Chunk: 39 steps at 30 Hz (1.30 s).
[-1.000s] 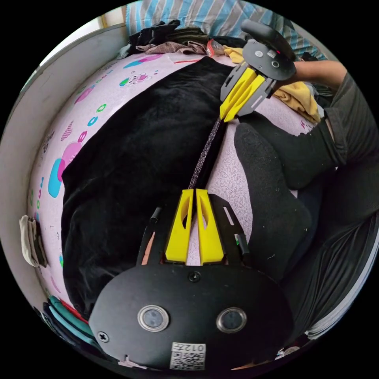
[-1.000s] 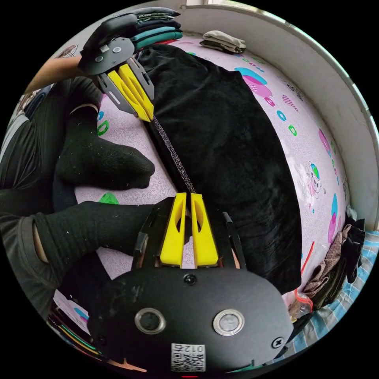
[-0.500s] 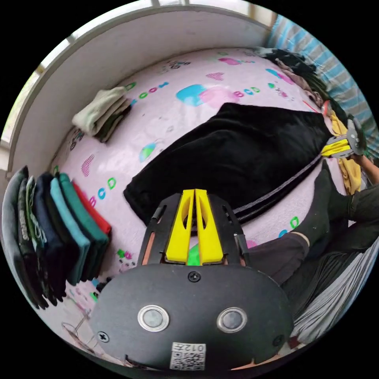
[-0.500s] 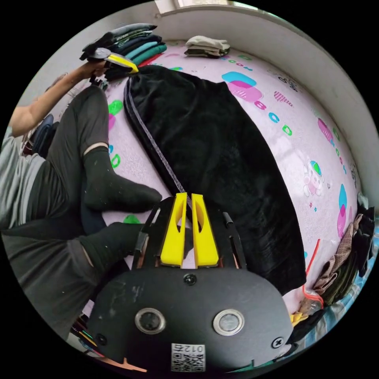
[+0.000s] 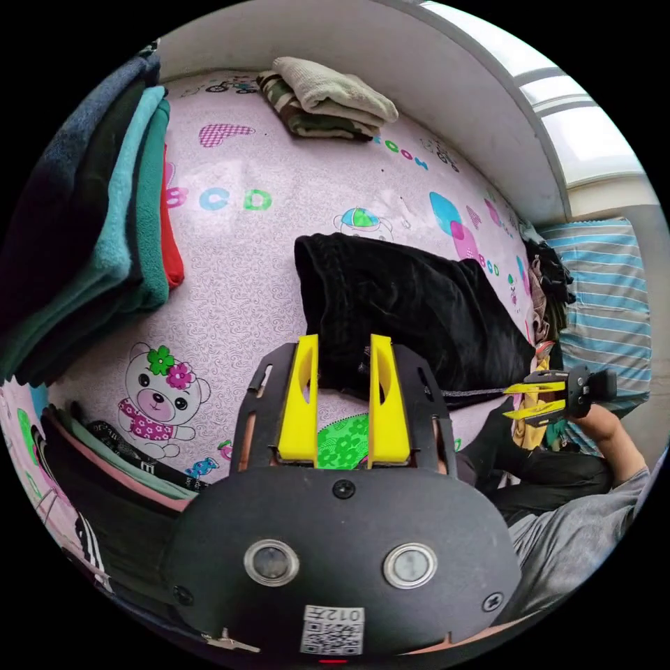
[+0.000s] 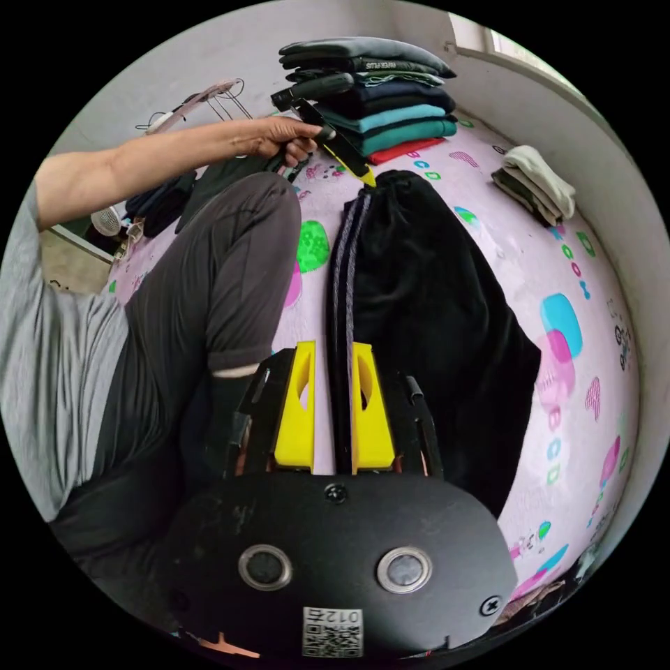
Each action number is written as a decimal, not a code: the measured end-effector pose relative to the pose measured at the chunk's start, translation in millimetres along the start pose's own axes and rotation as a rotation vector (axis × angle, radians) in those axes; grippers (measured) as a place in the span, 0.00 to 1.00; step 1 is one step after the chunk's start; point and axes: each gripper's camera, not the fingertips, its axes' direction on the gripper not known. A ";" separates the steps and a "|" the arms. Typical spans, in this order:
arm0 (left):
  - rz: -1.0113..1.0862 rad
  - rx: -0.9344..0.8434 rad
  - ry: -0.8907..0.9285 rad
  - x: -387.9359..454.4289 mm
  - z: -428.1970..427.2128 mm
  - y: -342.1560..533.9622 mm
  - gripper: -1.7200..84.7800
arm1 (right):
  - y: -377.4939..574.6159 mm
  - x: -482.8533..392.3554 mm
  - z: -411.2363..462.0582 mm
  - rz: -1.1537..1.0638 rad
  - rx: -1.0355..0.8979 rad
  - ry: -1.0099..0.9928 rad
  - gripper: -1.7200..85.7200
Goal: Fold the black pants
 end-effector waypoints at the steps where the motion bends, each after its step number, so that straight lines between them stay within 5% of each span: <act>1: 0.000 -0.008 -0.008 -2.0 0.6 -0.5 0.12 | -12.0 -4.8 15.7 -0.008 0.016 0.015 0.12; 9: 0.055 0.018 -0.092 -2.8 -17.4 3.2 0.05 | -37.3 -25.9 118.3 -0.041 -0.058 0.222 0.07; 16: 0.216 -0.005 -0.161 14.6 -50.2 18.9 0.03 | -17.9 -20.3 111.2 -0.073 -0.008 0.142 0.01; 23: 0.154 -0.094 -0.178 -4.8 -21.3 26.5 0.03 | -2.5 0.1 151.4 -0.027 -0.040 0.079 0.01; 26: 0.128 -0.018 -0.212 -0.8 -41.8 37.8 0.03 | 10.7 4.2 154.9 -0.037 -0.018 0.090 0.01; 29: 0.124 0.174 -0.355 26.3 -79.7 53.2 0.03 | 24.6 10.6 159.8 -0.011 0.021 0.088 0.01; 31: 0.123 0.364 -0.286 52.0 -93.9 58.3 0.03 | 34.6 15.0 162.5 0.007 0.058 0.090 0.01; 34: 0.158 0.398 -0.110 84.3 -65.7 43.0 0.03 | 51.6 22.1 165.6 0.004 0.106 0.098 0.01; 39: 0.106 0.391 -0.170 117.2 1.4 27.6 0.03 | 71.9 58.6 164.4 0.104 0.139 -0.023 0.02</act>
